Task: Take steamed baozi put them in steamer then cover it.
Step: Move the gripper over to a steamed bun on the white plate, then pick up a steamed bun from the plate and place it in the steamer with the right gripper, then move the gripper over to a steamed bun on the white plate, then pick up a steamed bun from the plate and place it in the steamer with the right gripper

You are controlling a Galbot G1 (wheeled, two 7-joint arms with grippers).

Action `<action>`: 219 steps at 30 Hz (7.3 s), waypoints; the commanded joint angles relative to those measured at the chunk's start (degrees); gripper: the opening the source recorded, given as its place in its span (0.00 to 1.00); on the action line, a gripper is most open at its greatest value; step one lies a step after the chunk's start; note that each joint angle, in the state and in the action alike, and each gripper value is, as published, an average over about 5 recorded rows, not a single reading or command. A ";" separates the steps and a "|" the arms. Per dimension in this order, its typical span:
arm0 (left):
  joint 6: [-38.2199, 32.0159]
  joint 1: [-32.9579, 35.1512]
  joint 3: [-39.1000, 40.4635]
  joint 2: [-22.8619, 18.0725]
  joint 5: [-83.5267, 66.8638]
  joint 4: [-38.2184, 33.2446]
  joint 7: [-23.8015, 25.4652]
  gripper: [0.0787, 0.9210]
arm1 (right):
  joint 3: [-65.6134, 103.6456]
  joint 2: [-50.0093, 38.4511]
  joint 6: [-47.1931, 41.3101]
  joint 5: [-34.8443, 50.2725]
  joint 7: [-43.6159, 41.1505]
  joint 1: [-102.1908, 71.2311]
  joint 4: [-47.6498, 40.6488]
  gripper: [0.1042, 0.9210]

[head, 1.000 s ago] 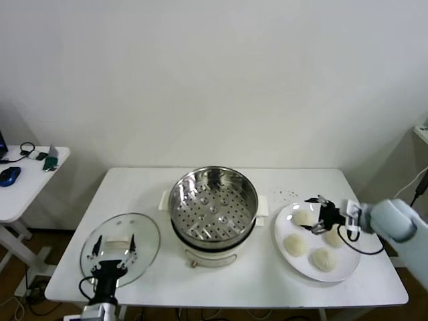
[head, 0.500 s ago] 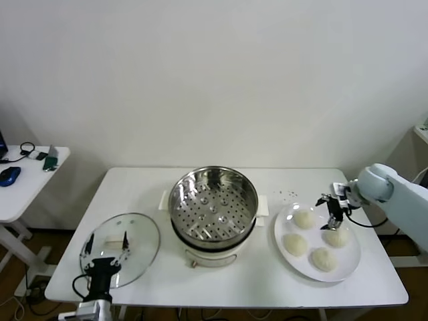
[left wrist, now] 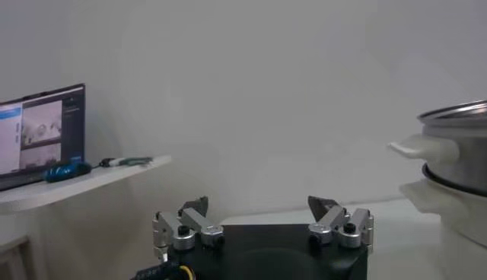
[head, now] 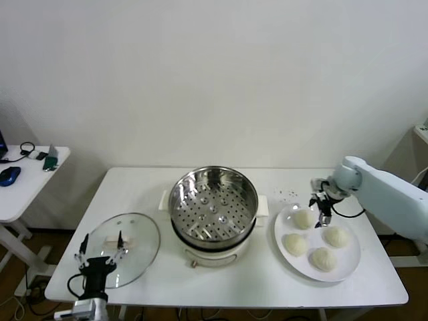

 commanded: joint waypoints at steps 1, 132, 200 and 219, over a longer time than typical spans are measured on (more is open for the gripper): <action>0.14 -0.03 -0.11 0.07 -0.04 0.10 -0.21 0.88 | -2.91 3.74 0.04 0.10 -0.62 1.62 -4.13 0.88; 3.26 5.13 0.19 -0.48 -2.16 -6.97 -2.69 0.88 | -39.37 4.14 2.84 33.57 9.27 48.46 26.21 0.88; 4.08 7.77 -0.82 -0.93 -2.38 -7.19 -2.66 0.88 | -22.74 -5.33 -7.91 16.54 10.16 8.24 20.78 0.75; 3.77 8.06 -0.25 -1.23 -2.20 -7.04 -2.75 0.88 | -35.88 -6.60 -8.67 34.80 10.01 37.57 23.29 0.70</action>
